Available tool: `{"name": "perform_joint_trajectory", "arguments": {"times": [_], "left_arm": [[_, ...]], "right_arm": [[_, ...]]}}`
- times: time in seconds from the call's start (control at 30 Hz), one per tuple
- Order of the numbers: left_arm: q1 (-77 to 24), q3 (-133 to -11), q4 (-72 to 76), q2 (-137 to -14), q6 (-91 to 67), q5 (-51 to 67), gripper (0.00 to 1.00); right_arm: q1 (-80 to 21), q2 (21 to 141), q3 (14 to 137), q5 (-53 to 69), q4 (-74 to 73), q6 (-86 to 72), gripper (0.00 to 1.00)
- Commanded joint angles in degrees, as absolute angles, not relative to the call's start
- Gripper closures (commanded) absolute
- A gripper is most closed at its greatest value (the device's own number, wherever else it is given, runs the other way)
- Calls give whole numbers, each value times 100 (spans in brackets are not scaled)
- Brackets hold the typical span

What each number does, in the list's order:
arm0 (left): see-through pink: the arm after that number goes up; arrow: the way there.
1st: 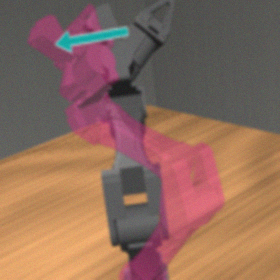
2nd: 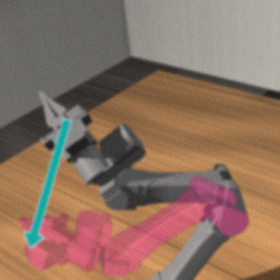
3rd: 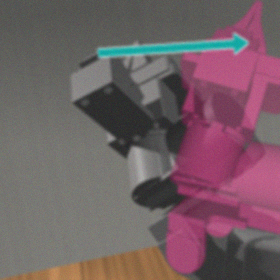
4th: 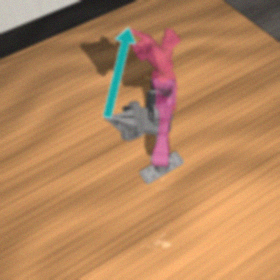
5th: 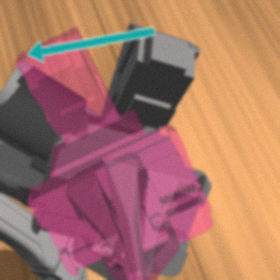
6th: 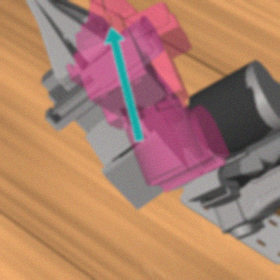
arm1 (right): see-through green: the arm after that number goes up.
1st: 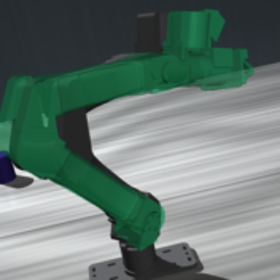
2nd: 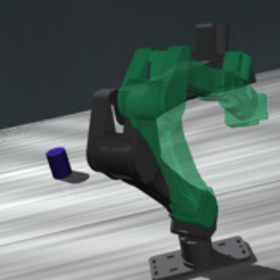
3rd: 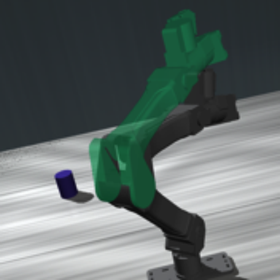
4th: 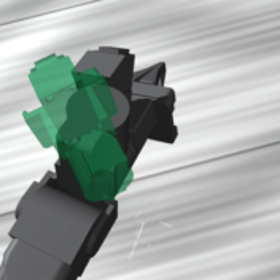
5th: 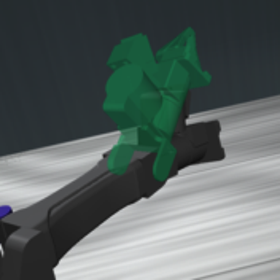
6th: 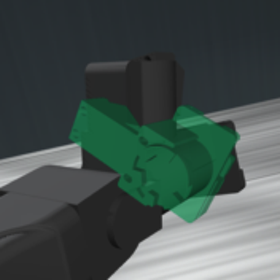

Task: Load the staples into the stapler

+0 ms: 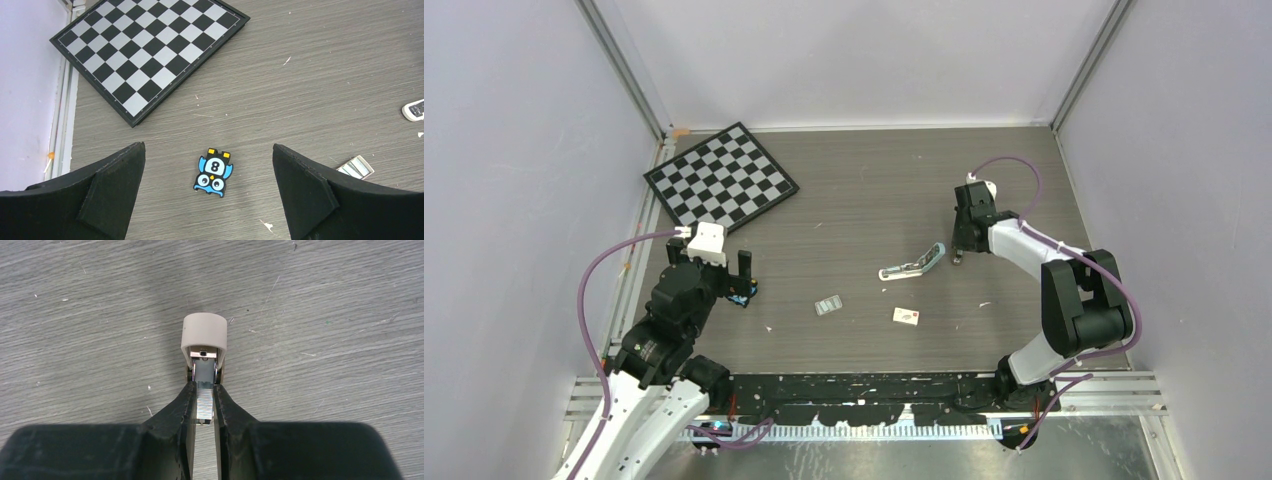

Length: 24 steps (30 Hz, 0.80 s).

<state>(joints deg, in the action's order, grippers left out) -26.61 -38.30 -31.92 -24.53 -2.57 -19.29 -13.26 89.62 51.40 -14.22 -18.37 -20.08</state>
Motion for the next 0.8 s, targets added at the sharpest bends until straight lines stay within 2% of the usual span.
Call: {"name": "perform_joint_trajectory", "arguments": {"times": [0.0,0.77], "left_arm": [[-2681,-3839,-2935,-2470,-271,-1934,0],[-2681,-3841,-2925,-2496,-264,-1938,0]], "right_arm": [[-1304,8727,5396,-1443,-1794,-2065,79],[-1301,8844,5069,-1456,-1622,-2100,80]]}}
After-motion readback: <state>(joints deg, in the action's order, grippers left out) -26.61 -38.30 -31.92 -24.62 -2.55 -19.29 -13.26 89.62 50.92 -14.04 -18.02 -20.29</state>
